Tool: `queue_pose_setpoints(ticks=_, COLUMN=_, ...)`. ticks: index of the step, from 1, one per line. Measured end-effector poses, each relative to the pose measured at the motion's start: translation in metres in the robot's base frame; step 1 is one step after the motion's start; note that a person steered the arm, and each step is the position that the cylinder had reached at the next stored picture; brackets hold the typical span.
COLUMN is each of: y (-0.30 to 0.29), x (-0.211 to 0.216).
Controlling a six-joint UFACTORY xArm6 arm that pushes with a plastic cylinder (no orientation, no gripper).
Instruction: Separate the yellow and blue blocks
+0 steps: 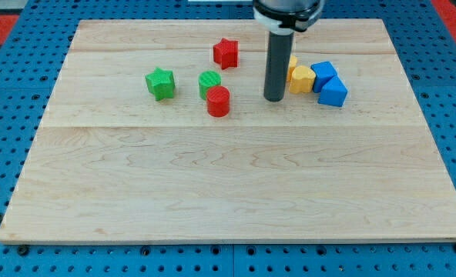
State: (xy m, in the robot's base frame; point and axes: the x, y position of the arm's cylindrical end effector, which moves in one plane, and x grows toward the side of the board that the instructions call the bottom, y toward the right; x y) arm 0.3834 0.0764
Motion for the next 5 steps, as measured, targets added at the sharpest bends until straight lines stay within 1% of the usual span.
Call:
queue_pose_setpoints(ticks=1, y=0.020, x=0.020)
queue_pose_setpoints(ticks=2, y=0.048, x=0.003)
queue_pose_setpoints(ticks=5, y=0.045, x=-0.079)
